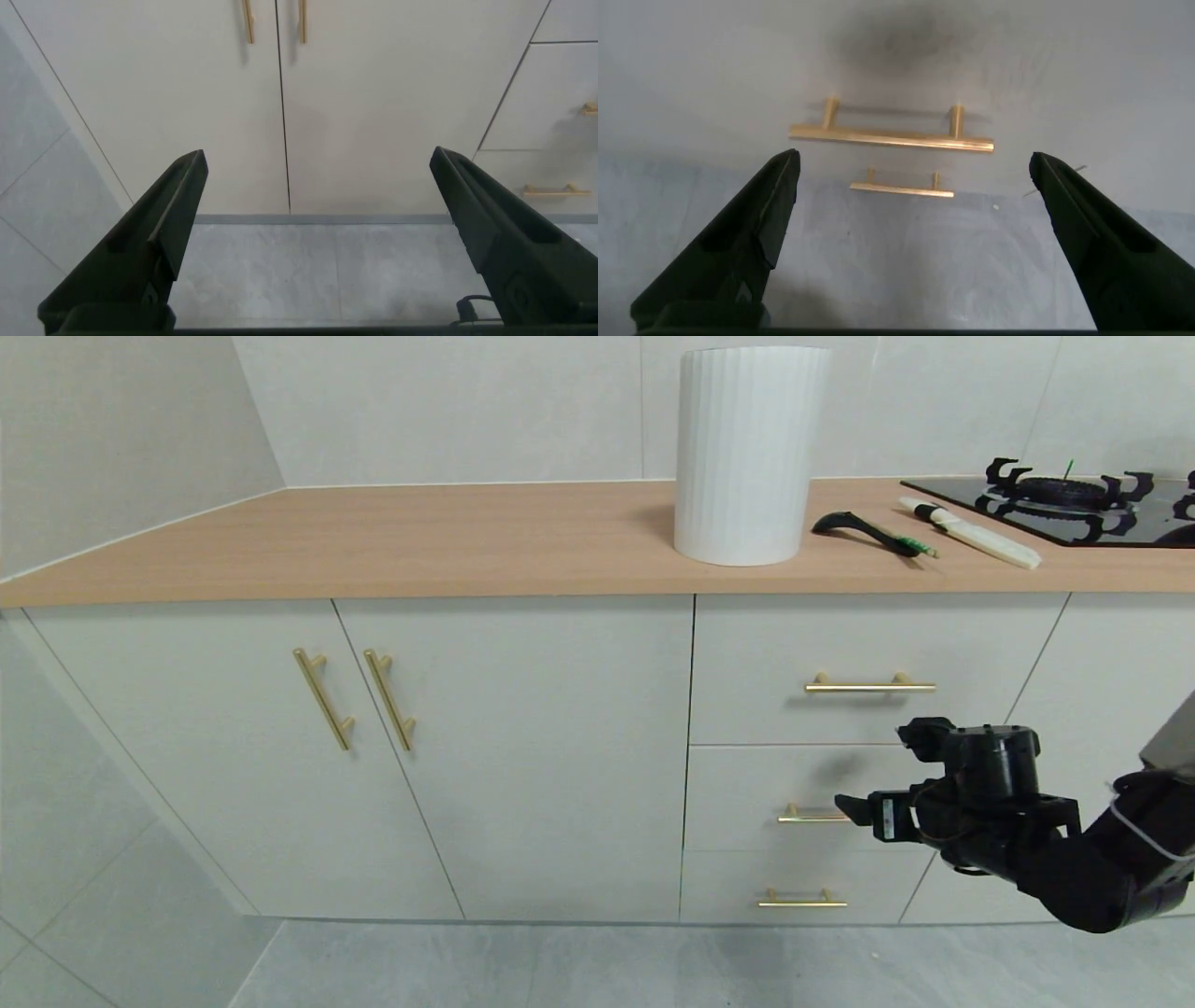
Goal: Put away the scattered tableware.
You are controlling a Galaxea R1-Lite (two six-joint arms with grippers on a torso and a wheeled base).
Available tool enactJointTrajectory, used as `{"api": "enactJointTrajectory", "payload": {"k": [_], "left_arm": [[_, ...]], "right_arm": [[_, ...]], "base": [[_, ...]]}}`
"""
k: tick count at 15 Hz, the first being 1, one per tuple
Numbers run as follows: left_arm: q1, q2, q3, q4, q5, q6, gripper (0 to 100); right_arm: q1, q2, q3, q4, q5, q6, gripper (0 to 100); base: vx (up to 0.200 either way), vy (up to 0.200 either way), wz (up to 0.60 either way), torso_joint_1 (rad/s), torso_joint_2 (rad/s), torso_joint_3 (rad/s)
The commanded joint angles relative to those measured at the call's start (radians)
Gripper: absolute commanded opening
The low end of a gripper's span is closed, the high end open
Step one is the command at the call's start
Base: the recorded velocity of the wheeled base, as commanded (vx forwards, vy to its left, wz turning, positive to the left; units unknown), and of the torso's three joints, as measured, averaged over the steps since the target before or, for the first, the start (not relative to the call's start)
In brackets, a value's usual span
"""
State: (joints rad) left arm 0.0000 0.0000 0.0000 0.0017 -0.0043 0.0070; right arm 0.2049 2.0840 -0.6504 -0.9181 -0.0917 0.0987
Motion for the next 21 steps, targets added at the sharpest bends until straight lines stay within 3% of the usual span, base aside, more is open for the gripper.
{"api": "enactJointTrajectory", "payload": {"k": [1,10,21], "left_arm": [[0.0,0.0,0.0,0.0,0.0,-0.001,100],[0.0,0.0,0.0,0.0,0.0,0.001,100],[0.0,0.0,0.0,0.0,0.0,-0.001,100]], "right_arm": [[-0.001,0.142,-0.04,-0.053,-0.029,0.01,100],[-0.005,0.283,-0.146,-0.133,-0.08,0.067,100],[-0.004,0.363,-0.167,-0.186,-0.112,0.062,100]], "base": [[0.0,0.0,0.0,0.0,0.0,0.0],[0.0,0.0,0.0,0.0,0.0,0.0],[0.0,0.0,0.0,0.0,0.0,0.0]]}}
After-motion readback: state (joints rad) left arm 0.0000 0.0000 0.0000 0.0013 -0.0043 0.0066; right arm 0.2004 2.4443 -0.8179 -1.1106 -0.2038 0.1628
